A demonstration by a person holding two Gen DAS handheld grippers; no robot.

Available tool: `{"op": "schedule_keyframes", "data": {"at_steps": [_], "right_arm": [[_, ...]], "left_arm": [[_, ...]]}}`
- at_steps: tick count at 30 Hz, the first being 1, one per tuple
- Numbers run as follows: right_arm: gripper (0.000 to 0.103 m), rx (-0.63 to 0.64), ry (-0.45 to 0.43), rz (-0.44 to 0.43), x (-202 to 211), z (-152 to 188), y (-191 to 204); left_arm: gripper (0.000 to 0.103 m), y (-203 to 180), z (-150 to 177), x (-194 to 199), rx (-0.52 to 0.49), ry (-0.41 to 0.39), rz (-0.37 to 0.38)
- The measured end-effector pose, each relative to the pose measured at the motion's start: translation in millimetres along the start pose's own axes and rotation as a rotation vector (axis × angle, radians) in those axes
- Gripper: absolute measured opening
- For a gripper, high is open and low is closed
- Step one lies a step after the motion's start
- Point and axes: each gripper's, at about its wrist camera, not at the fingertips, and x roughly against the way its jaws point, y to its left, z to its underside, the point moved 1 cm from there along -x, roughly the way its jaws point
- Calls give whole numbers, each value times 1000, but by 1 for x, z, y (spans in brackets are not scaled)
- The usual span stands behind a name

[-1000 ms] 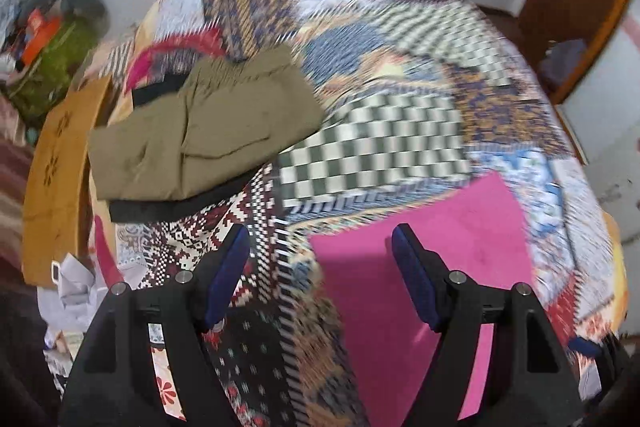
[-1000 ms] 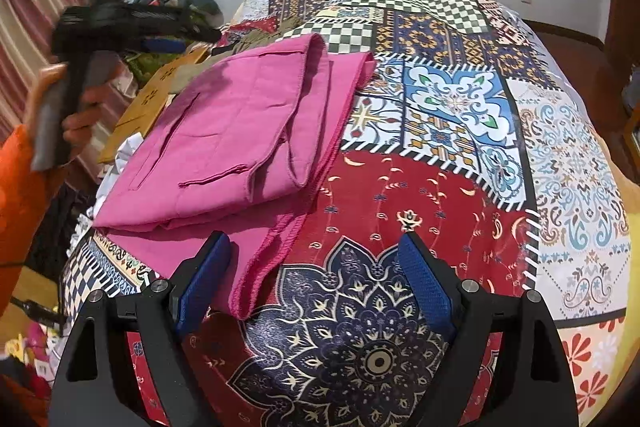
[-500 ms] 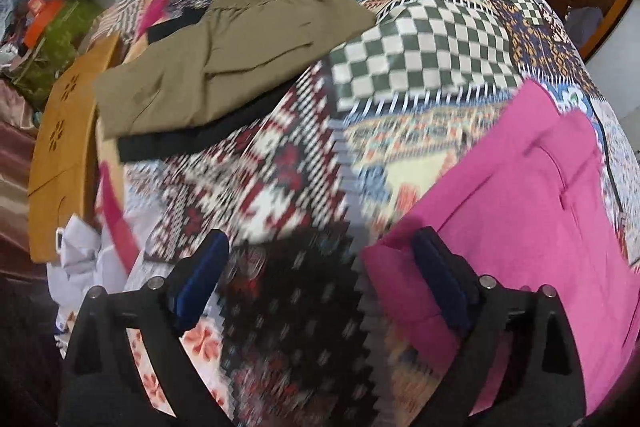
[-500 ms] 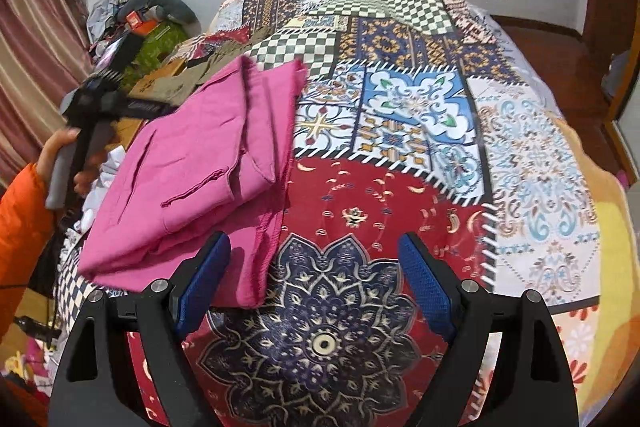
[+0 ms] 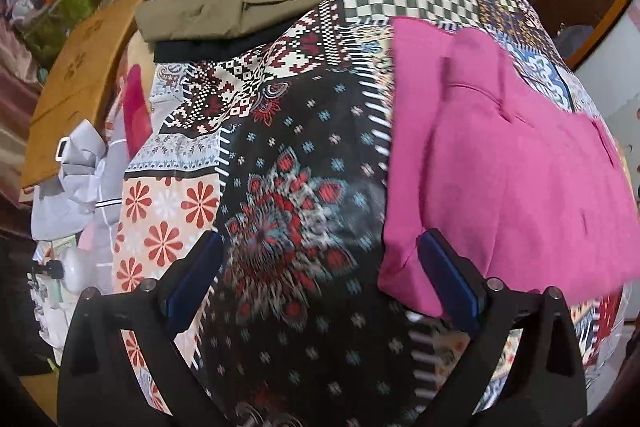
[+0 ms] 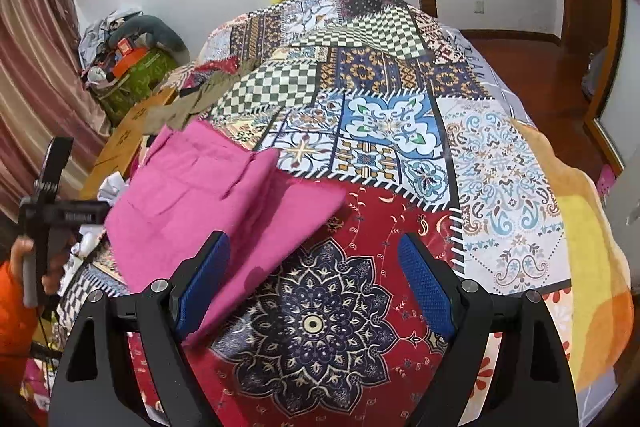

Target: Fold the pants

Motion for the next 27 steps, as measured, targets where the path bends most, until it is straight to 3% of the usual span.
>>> {"op": "schedule_keyframes", "data": {"at_steps": [5, 16, 19, 22, 27], "right_arm": [[84, -23, 20, -49, -5, 2, 6], [83, 41, 94, -37, -31, 18, 9], [83, 76, 101, -1, -26, 19, 7], [78, 115, 94, 63, -20, 18, 5], [72, 75, 57, 59, -12, 8, -1]], "left_arm": [[99, -7, 3, 4, -1, -13, 30], [103, 10, 12, 1, 21, -26, 80], [103, 11, 9, 6, -4, -38, 24], [103, 10, 3, 14, -37, -82, -87], [103, 9, -20, 30, -24, -137, -51]]}}
